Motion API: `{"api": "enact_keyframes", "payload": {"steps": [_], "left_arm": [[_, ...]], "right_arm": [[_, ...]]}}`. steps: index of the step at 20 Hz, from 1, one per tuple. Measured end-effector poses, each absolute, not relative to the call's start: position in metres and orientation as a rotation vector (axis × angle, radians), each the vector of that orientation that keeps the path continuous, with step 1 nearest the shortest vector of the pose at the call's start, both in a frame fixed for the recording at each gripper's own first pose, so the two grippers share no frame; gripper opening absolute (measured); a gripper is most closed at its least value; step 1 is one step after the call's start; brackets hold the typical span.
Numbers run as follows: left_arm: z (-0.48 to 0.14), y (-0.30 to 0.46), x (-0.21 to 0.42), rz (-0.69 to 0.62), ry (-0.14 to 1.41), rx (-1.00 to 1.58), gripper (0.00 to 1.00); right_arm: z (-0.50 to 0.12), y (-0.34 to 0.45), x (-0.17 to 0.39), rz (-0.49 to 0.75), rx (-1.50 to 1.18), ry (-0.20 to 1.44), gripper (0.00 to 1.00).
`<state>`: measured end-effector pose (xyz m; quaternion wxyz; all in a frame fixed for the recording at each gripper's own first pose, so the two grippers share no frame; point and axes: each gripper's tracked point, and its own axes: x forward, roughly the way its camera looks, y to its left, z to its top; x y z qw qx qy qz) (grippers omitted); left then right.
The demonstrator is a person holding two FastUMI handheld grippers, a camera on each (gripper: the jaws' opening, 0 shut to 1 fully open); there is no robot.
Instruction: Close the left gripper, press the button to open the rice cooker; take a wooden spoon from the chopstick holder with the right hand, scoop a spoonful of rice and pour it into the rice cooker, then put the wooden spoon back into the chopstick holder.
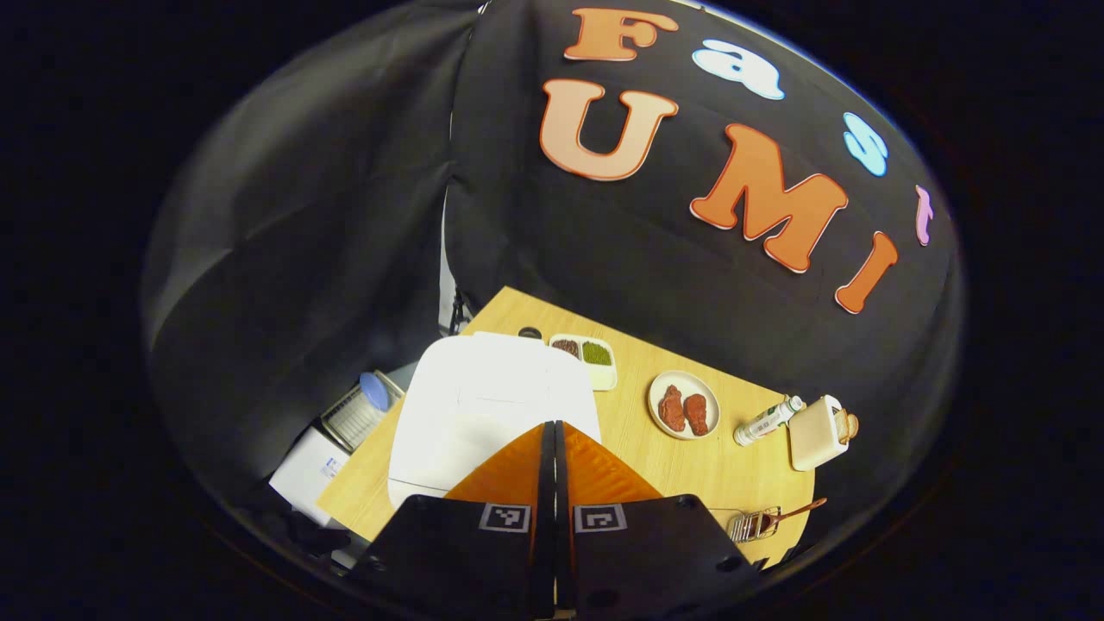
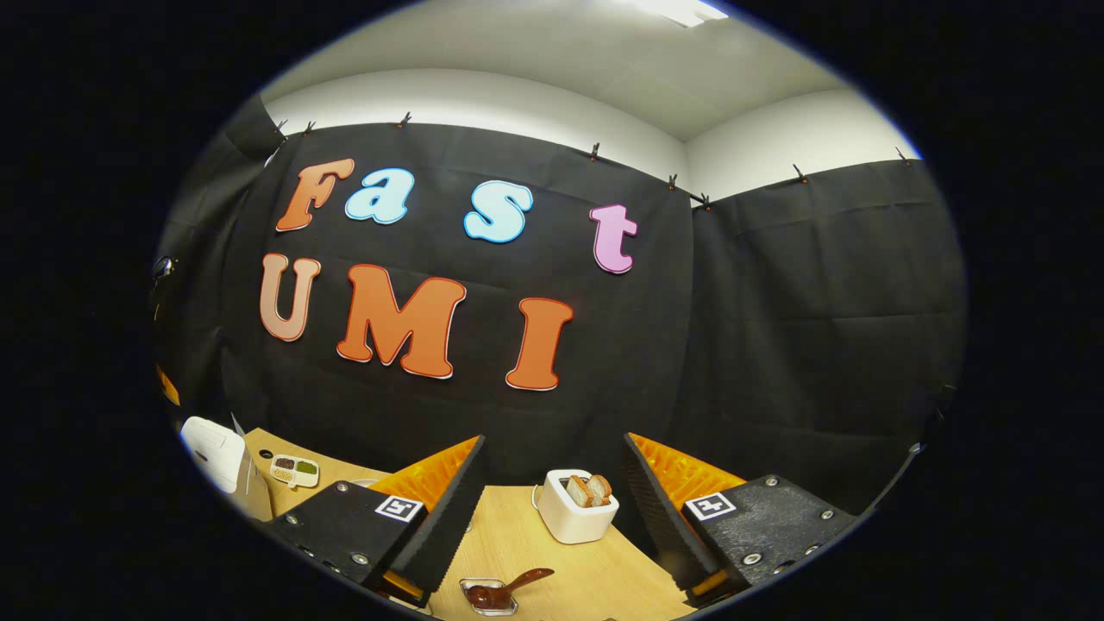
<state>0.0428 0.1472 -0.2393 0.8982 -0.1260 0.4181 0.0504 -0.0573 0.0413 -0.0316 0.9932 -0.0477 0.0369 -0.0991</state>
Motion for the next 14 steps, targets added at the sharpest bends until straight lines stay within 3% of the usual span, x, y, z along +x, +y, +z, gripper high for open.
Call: {"api": "enact_keyframes", "payload": {"steps": [8, 14], "left_arm": [[-0.316, 0.154, 0.026, 0.099, 1.103, -0.327, 0.05], [-0.349, 0.166, 0.016, 0.146, 1.196, -0.355, 0.05]], "right_arm": [[-0.048, 0.032, -0.074, -0.257, -0.087, 0.127, 0.95], [-0.058, 0.029, -0.078, -0.273, -0.101, 0.161, 0.95]]}}
